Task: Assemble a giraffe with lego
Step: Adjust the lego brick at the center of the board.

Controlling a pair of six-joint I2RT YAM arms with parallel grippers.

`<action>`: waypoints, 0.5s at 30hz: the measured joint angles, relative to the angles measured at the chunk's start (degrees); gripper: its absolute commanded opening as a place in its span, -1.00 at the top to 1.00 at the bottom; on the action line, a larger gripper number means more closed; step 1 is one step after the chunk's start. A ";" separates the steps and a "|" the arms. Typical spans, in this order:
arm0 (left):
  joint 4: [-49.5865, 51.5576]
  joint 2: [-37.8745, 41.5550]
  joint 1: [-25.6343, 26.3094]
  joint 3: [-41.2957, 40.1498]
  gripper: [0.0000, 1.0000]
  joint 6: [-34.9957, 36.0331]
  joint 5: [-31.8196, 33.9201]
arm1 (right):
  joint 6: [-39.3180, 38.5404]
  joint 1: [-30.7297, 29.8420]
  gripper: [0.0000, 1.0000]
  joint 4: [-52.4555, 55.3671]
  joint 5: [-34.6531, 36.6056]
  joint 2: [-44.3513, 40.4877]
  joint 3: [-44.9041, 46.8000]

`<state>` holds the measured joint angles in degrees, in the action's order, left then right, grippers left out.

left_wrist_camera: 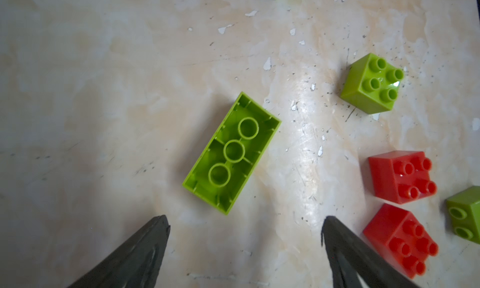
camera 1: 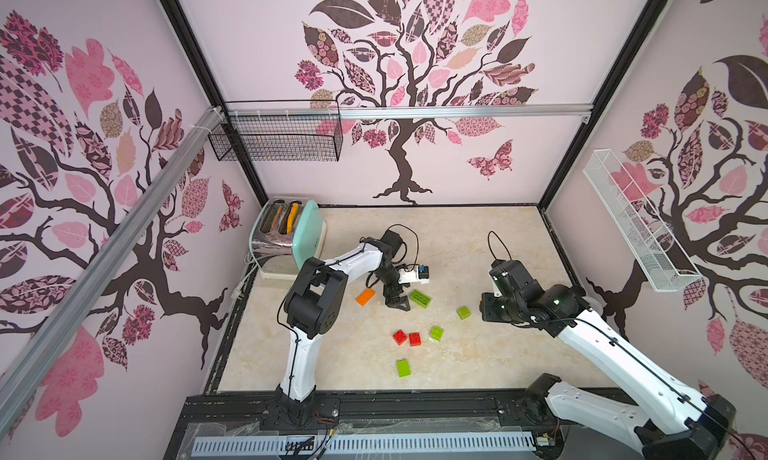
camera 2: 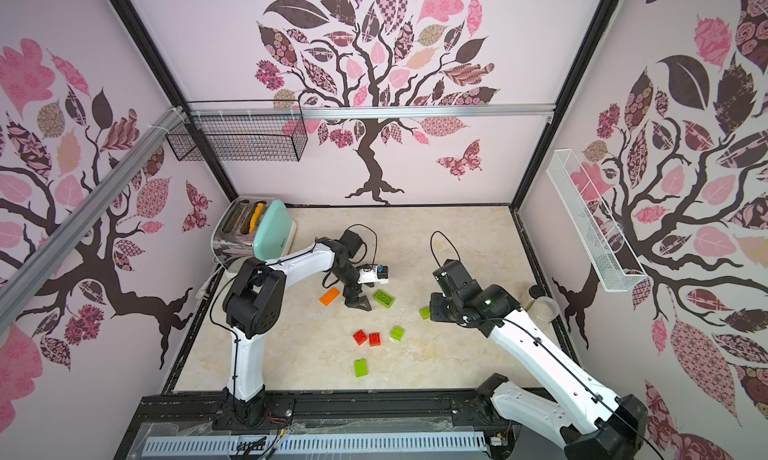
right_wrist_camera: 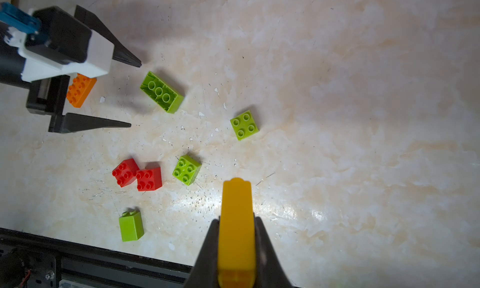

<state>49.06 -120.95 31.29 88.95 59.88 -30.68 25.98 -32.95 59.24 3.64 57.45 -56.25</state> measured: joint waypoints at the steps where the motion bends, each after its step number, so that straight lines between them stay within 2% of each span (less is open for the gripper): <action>1: 0.07 -0.68 0.59 0.72 -0.93 0.28 -0.02 | 0.02 0.37 1.00 0.11 -0.42 0.15 0.00; 3: -0.42 -1.49 1.49 1.36 -0.85 0.68 0.09 | 0.13 1.11 1.00 0.50 -1.03 0.50 0.00; 7: -2.05 -1.55 2.71 0.28 -0.57 1.27 1.40 | 0.17 1.49 1.00 0.98 -2.05 1.16 0.07; 15: -11.61 2.10 3.32 -7.98 0.23 -2.56 3.50 | 0.17 1.60 1.00 1.07 -3.65 1.68 0.17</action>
<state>37.45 -118.85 34.61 80.97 57.32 -27.18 26.15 -31.35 60.31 -0.01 59.13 -56.07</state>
